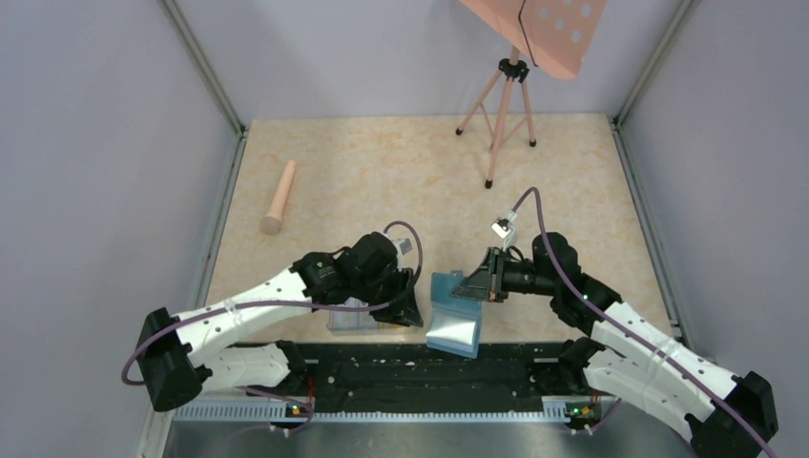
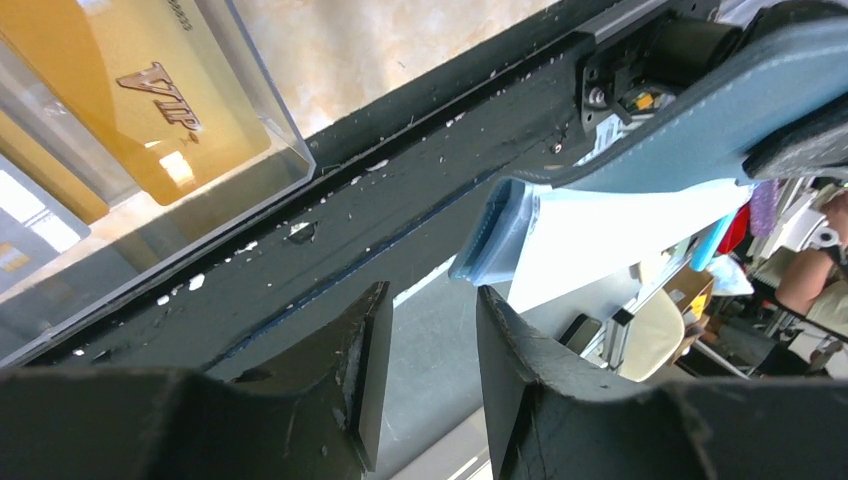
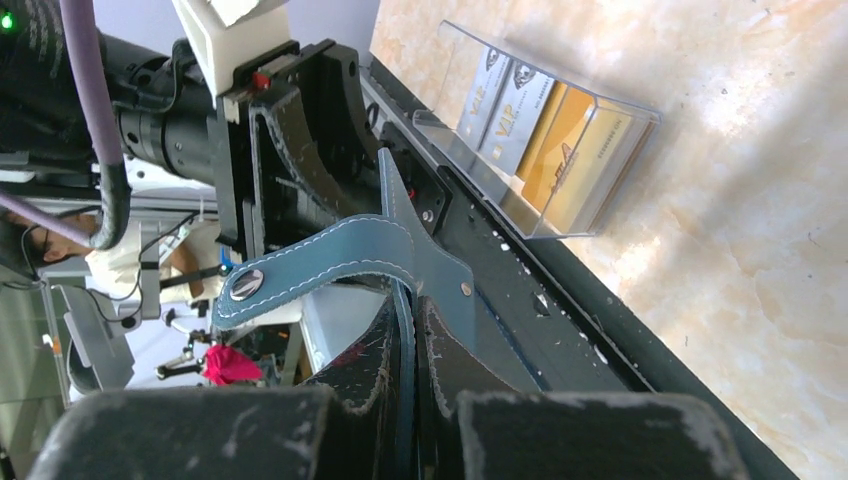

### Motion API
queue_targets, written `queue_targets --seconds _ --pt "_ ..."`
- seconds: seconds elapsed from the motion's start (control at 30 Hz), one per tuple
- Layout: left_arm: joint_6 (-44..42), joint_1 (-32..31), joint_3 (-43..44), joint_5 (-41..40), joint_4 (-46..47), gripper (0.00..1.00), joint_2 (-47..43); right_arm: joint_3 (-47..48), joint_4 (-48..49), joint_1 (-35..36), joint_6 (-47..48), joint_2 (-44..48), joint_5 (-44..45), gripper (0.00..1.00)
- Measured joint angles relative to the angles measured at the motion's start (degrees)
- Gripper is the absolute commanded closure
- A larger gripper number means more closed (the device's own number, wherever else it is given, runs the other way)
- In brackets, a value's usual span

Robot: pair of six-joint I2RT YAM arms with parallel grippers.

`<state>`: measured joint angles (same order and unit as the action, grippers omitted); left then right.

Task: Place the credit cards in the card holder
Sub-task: Open the card holder.

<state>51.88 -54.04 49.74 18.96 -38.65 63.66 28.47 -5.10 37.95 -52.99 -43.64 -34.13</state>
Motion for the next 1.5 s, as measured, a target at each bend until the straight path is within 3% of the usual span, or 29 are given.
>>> queue_targets --seconds 0.23,0.73,1.1,1.17,1.37,1.5 --pt "0.3 -3.5 0.6 -1.0 -0.1 0.61 3.3 0.0 -1.6 0.0 0.0 0.0 1.6 1.00" --pt "0.7 -3.8 0.9 -1.4 0.2 0.56 4.5 0.0 -1.9 0.0 -0.2 0.2 2.2 1.00" --pt "2.3 -3.8 0.8 0.7 7.0 0.57 3.3 -1.5 -2.4 0.0 -1.2 1.4 2.4 1.00" --pt "2.6 -3.8 0.4 0.8 8.7 0.55 1.9 -1.6 -2.4 0.0 -1.2 1.7 2.4 1.00" --pt "4.3 -3.8 -2.2 -0.2 12.8 0.36 -2.4 -2.3 -1.4 0.0 -2.2 2.9 1.5 1.00" --pt "5.2 -3.8 -4.0 -1.5 15.1 0.33 -2.8 -2.8 -0.4 0.0 -3.7 3.8 0.2 1.00"
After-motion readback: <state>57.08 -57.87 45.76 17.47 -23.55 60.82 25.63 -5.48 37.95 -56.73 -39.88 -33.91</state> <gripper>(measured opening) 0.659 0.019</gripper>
